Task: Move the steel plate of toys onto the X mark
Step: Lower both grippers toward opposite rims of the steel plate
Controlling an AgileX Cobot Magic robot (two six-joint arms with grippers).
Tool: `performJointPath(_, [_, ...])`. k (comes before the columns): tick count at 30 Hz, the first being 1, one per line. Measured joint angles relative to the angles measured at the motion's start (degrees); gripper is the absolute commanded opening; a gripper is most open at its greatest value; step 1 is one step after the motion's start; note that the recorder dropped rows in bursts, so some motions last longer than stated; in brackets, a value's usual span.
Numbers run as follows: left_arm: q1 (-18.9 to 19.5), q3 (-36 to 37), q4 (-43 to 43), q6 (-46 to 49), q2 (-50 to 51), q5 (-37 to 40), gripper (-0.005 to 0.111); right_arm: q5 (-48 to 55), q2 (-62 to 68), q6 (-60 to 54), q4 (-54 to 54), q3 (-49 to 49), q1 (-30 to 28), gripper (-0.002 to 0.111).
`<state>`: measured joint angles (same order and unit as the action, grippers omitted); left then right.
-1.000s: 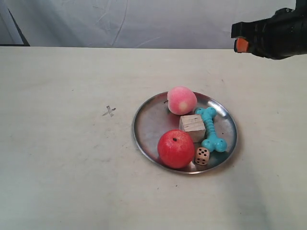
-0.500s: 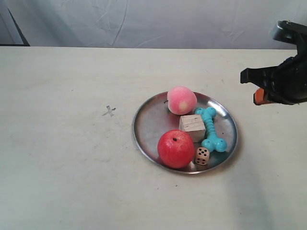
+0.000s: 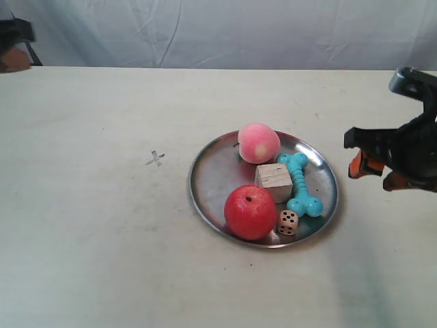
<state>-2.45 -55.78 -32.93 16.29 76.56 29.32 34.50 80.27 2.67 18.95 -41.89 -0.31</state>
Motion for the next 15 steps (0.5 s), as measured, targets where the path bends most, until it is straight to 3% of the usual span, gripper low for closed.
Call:
performJointPath(4, [-2.7, -9.1, -12.5, 12.9, 15.2, 4.0, 0.0, -5.1, 0.0, 0.8, 2.7, 6.0, 0.0, 0.058])
performJointPath(10, [-5.2, -15.2, -30.3, 28.6, 28.2, 4.4, 0.0, -11.1, 0.1, 1.0, 5.8, 9.1, 0.0, 0.058])
performJointPath(15, [-7.6, -18.4, -34.2, 32.8, 34.8, 6.2, 0.001, -14.8, 0.8, 1.1, 7.7, 9.2, 0.0, 0.058])
